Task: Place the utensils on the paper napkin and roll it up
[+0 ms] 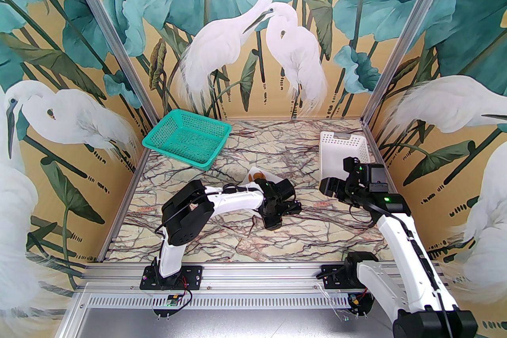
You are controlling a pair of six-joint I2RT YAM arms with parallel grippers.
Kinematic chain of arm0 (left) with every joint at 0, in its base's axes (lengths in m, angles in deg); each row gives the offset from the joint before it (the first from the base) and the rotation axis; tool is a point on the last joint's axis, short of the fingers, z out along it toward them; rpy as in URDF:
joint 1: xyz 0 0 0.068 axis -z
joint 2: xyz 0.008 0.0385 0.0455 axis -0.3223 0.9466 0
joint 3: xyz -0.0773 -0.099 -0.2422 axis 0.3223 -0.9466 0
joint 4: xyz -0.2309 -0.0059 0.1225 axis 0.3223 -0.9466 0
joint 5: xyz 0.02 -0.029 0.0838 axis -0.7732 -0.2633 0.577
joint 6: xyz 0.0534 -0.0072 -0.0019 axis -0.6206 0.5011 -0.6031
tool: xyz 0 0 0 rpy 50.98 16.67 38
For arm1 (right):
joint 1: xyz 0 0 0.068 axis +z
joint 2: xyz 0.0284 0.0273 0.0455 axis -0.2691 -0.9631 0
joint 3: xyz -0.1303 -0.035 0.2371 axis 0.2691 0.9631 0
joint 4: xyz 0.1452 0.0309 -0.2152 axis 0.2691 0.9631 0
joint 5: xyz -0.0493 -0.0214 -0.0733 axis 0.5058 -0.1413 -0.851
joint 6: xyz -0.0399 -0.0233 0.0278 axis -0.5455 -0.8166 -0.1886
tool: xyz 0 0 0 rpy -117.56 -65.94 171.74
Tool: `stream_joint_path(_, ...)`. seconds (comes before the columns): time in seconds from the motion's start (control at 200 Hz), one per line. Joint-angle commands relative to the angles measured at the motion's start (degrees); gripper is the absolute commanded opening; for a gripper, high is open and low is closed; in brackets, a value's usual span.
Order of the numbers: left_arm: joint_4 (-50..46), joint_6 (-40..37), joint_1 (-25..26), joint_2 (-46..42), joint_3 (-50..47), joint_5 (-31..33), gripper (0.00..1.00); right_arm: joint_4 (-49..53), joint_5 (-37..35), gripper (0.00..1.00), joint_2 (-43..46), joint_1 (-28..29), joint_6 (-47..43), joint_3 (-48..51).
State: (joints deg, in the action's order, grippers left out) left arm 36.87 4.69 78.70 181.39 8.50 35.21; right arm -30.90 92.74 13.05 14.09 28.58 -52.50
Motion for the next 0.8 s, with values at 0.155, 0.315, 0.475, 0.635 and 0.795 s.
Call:
stream_joint_path(0.155, 0.4, -0.9, -0.8, 2.4, -2.0, 0.1, 0.25, 0.9, -0.8, 0.73, 0.8, -0.3, -1.1, 0.0)
stream_joint_path(0.315, 0.0, -1.5, -1.5, 2.4, -2.3, -0.3, 0.21, 0.9, -0.8, 0.73, 0.8, -0.3, -1.0, 0.1)
stream_joint_path(0.475, -0.4, -2.0, -1.5, 3.2, -1.8, 0.5, 0.17, 0.7, -0.9, 0.73, 0.8, -0.3, -1.1, 0.2)
stream_joint_path(0.635, -0.5, -2.3, -1.5, 3.7, -1.8, 2.0, 0.14, 0.7, -1.0, 0.73, 0.9, -0.3, -1.1, 0.2)
stream_joint_path(0.795, 0.1, -2.1, -1.5, 3.4, -1.8, 2.5, 0.10, 0.6, -1.1, 0.73, 1.1, -0.3, -1.1, 0.3)
